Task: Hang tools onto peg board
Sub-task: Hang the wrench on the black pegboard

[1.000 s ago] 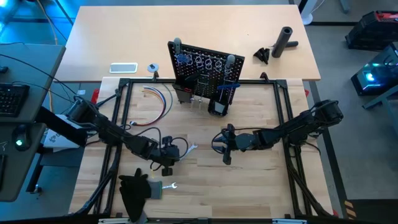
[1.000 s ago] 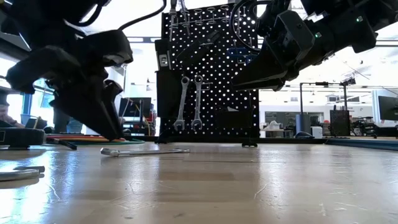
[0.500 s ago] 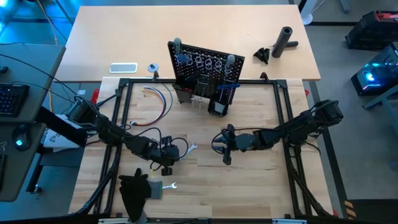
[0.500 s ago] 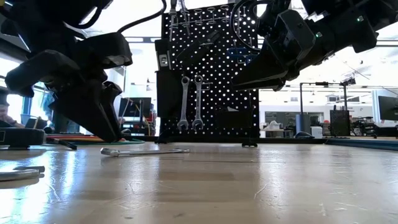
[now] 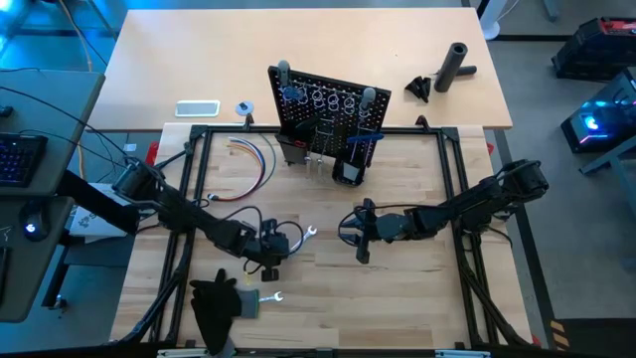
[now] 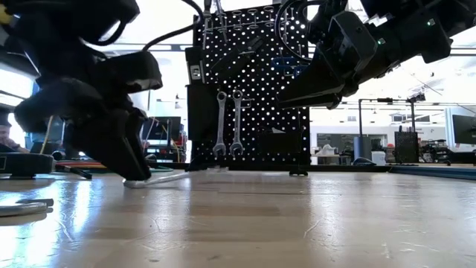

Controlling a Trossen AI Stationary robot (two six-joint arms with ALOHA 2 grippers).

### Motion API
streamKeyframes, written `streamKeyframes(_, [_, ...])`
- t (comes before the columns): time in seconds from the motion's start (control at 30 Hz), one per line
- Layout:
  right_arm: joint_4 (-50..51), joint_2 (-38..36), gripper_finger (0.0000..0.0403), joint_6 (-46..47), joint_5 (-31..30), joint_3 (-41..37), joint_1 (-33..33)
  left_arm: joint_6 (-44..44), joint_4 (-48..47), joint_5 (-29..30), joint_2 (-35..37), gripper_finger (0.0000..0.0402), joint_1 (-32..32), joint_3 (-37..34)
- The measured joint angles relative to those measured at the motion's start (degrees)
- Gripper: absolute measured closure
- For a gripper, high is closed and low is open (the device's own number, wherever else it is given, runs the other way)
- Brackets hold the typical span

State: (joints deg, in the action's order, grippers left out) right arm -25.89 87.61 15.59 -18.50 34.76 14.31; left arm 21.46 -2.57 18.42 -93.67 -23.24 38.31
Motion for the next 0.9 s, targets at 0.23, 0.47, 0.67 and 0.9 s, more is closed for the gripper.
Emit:
streamKeyframes(0.23, [0.0,0.0,0.0272,0.4,0.0,0.0,0.8,2.5,0.5,0.1,-3.2,0.0289,0.5,0.2])
streamKeyframes(0.47, [-0.8,0.0,0.0272,-4.4,0.8,0.0,0.8,1.7,0.3,0.1,-3.3,0.0289,0.5,0.2])
streamKeyframes(0.67, [-1.9,0.1,0.0272,-12.4,3.8,0.5,0.8,-1.3,0.8,-0.3,-3.3,0.0289,0.5,0.1])
streamKeyframes(0.9, [2.8,4.0,0.0272,-20.4,10.6,6.9,0.7,-5.4,2.9,-1.8,-3.5,0.0289,0.5,0.0])
